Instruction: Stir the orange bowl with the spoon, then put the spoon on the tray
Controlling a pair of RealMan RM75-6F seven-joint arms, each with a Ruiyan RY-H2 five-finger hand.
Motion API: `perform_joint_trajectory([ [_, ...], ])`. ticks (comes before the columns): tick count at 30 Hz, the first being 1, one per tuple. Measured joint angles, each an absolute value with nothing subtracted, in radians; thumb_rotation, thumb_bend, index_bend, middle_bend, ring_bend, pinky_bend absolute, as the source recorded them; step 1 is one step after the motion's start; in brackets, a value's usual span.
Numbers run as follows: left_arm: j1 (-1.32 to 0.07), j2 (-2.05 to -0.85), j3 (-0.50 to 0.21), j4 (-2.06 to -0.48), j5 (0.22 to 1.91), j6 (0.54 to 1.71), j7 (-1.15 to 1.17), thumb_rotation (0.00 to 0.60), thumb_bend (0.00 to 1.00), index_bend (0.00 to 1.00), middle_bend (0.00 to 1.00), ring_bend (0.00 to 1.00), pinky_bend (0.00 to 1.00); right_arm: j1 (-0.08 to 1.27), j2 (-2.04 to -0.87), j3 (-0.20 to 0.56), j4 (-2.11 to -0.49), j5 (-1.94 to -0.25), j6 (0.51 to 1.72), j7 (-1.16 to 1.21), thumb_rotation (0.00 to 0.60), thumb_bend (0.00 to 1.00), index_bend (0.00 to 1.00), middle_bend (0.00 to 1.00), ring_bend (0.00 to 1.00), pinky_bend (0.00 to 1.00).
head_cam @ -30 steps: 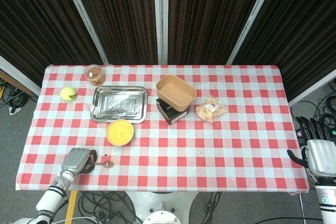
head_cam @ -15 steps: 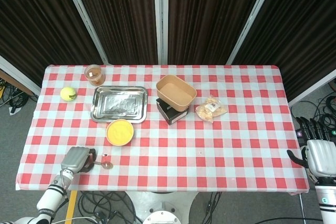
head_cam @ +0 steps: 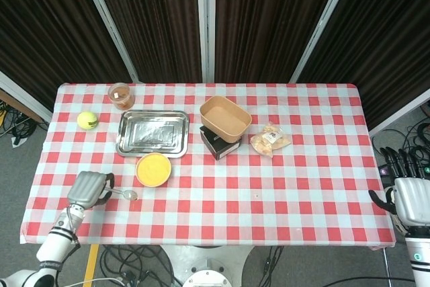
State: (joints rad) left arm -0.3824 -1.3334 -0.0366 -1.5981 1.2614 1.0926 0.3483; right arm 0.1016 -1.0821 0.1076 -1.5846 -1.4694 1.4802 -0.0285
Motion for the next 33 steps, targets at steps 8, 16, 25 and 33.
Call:
perform_joint_trajectory([
  [8,-0.482,-1.320,-0.089,-1.581,1.314,1.102,0.563,0.600,0.43,0.66,0.96,0.93,1.00,0.102,-1.052,0.124,-1.606,-1.478,1.510,-0.049,0.600,0.15,0.00,0.08,0.00,0.06],
  [16,-0.587,-1.379,-0.123,-1.517,1.317,1.069,0.784,0.600,0.43,0.67,0.96,0.93,1.00,0.099,-1.048,0.122,-1.614,-1.475,1.509,-0.050,0.600,0.15,0.00,0.08,0.00,0.06],
  [25,-0.628,-1.435,-0.110,-1.483,1.297,1.084,1.002,0.600,0.44,0.67,0.96,0.93,1.00,0.093,-1.053,0.116,-1.609,-1.469,1.507,-0.040,0.600,0.15,0.00,0.08,0.00,0.06],
  [33,-0.637,-1.492,-0.094,-1.455,1.279,1.126,1.094,0.600,0.44,0.67,0.96,0.94,1.00,0.089,-1.057,0.112,-1.604,-1.467,1.507,-0.032,0.600,0.15,0.00,0.08,0.00,0.06],
])
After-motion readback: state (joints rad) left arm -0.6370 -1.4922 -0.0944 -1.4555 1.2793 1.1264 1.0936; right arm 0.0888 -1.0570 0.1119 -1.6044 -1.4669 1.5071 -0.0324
